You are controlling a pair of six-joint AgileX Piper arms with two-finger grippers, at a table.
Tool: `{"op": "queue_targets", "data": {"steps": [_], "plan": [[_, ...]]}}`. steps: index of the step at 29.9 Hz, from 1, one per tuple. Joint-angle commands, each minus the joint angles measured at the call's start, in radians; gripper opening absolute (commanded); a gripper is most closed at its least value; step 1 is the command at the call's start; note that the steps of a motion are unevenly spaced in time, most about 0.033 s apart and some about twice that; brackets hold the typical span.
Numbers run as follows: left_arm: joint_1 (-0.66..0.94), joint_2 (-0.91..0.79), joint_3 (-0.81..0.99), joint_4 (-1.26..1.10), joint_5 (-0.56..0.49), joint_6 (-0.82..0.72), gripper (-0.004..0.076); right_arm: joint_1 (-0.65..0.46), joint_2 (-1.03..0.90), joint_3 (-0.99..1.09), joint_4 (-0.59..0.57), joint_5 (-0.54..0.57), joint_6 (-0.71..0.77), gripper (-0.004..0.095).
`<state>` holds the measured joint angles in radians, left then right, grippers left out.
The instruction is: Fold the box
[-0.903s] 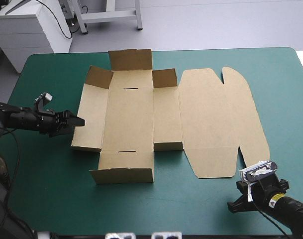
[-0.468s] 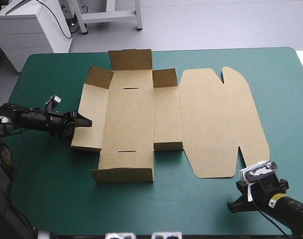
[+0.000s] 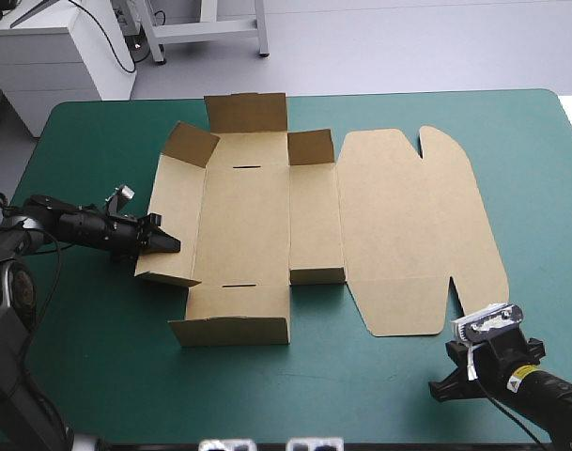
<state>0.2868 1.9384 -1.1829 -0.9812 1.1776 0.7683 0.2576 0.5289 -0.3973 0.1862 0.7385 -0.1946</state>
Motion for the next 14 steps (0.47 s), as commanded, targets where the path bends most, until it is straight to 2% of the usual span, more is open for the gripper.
{"op": "queue_targets", "data": {"steps": [1,9,14], "plan": [[-0.01,-0.04,-0.015,-0.042,0.028,0.001,-0.0008,0.003,0.004,-0.022,0.01,-0.051,-0.003,-0.002],[-0.022,-0.042,-0.019,-0.165,0.04,0.069,-0.0008,0.003,0.004,-0.022,0.01,-0.051,-0.003,-0.002],[-0.067,-0.065,-0.046,-0.266,0.103,0.144,-0.0008,0.003,0.004,-0.022,0.01,-0.051,-0.003,-0.002]]}}
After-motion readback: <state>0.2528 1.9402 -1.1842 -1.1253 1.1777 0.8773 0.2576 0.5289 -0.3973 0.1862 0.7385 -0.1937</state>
